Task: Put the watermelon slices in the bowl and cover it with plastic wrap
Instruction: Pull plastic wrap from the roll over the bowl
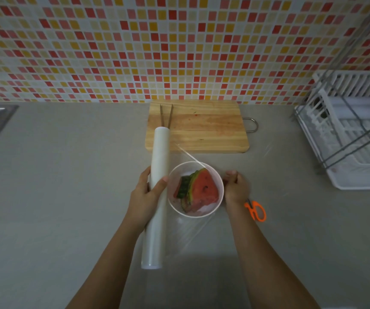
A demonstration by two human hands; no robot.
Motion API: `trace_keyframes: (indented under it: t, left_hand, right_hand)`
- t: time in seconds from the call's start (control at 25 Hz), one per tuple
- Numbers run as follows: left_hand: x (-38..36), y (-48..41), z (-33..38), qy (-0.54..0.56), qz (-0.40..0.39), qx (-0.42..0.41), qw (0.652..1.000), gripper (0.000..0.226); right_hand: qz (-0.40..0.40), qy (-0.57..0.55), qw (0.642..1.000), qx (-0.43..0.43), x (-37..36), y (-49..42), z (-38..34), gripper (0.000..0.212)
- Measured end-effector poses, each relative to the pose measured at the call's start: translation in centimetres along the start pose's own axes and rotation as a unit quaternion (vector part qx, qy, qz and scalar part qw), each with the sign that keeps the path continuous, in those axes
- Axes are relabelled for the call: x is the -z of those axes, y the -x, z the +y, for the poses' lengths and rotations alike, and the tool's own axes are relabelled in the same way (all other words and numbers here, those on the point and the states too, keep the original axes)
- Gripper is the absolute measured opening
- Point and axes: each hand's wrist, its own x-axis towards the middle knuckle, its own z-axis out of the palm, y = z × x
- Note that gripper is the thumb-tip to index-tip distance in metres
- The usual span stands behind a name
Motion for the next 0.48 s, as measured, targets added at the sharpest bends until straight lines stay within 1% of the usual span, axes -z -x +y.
trace_keyframes:
  t: [0.04, 0.08, 0.12, 0.16, 0.2, 0.24, 0.28, 0.32, 0.36, 0.44, 0.48]
  left_hand:
    - [0.0, 0.0, -0.1, 0.002, 0.002, -0.002, 1.000, 0.057]
    - [0.0, -0.1, -0.1, 0.004, 0.003, -0.003, 1.000, 0.056]
    - [0.0, -0.1, -0.1, 0.004, 0.004, -0.003, 1.000, 0.056]
    - [0.0, -0.2, -0.1, 0.006, 0.004, -0.003, 1.000, 0.056]
    - [0.0, -0.2, -0.2, 0.008, 0.005, -0.004, 1.000, 0.055]
    - [0.0, -0.2, -0.3, 0.009, 0.005, -0.005, 1.000, 0.055]
    - [0.0, -0.2, -0.3, 0.009, 0.004, -0.007, 1.000, 0.055]
    - [-0.1, -0.2, -0.3, 0.007, 0.004, -0.009, 1.000, 0.055]
    - [-0.1, -0.2, -0.3, 0.005, 0.007, -0.011, 1.000, 0.056]
    - [-0.1, -0.2, -0.2, 0.001, 0.008, -0.012, 1.000, 0.056]
    - [-0.2, -0.2, -0.3, 0.004, 0.006, -0.010, 1.000, 0.056]
  right_hand:
    - [0.031, -0.021, 0.999, 0.017, 0.5, 0.5, -0.7, 0.031]
    - [0.046, -0.063, 0.996, 0.047, 0.9, 1.1, -1.4, 0.031]
    - [0.028, -0.109, 0.990, 0.083, 1.3, 1.8, -2.0, 0.033]
    - [-0.020, -0.127, 0.985, 0.119, 1.5, 2.5, -2.3, 0.034]
    - [-0.083, -0.114, 0.980, 0.142, 1.5, 3.2, -2.4, 0.038]
    - [-0.146, -0.096, 0.973, 0.151, 1.4, 4.0, -2.3, 0.049]
    - [-0.181, -0.090, 0.968, 0.149, 1.1, 4.3, -1.8, 0.064]
    - [-0.187, -0.090, 0.969, 0.135, 0.7, 4.4, -1.2, 0.076]
    - [-0.177, -0.094, 0.973, 0.115, 0.3, 4.4, -0.9, 0.077]
    - [-0.159, -0.107, 0.979, 0.067, -0.3, 4.3, -0.9, 0.059]
    - [-0.155, -0.104, 0.981, 0.043, -0.3, 4.2, -1.0, 0.054]
